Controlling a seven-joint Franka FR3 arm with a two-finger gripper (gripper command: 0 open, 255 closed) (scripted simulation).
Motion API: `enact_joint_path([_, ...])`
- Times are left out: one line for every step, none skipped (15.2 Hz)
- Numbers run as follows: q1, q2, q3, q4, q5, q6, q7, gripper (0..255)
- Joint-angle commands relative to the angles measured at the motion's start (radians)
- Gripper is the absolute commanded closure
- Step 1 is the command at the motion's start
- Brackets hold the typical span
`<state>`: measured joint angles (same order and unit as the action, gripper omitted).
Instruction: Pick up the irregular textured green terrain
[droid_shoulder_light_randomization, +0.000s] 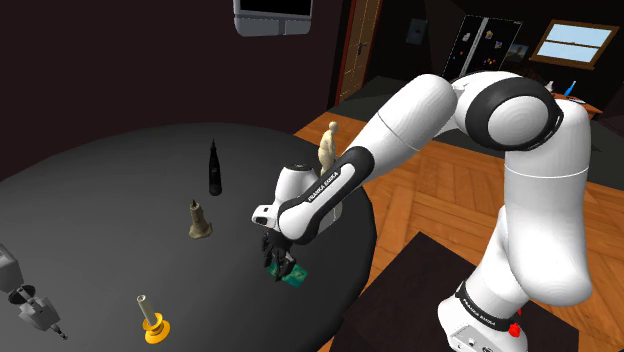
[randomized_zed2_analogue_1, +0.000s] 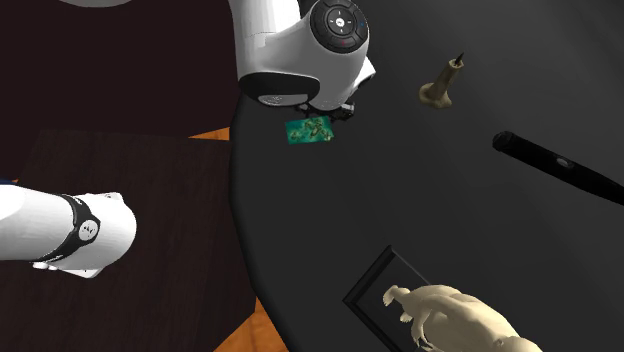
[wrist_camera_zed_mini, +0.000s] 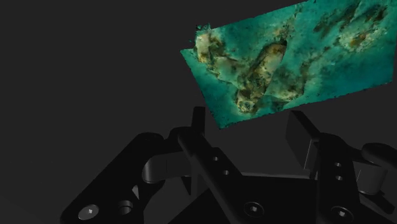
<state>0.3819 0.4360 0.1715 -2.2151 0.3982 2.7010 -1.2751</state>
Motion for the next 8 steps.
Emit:
enact_joint_path([-0.001,0.001,-0.002,0.000,0.000,0.001,0.000,255])
enact_joint_path([-0.001,0.001,-0.002,0.001,-0.001,0.000,0.000,255])
enact_joint_path([-0.002,0.001,-0.002,0.000,0.000,0.000,0.000,255])
enact_joint_path([-0.001,0.002,-0.002,0.000,0.000,0.001,0.000,255])
enact_joint_path([-0.001,-0.011,-0.004,-0.002,-0.003,-0.009,0.004,255])
enact_joint_path([0.000,-0.024,-0.005,-0.005,-0.005,-0.019,0.009,255])
enact_joint_path([0.001,-0.036,-0.007,-0.006,-0.008,-0.030,0.013,255])
enact_joint_path([0.002,-0.048,-0.008,-0.008,-0.011,-0.040,0.018,255])
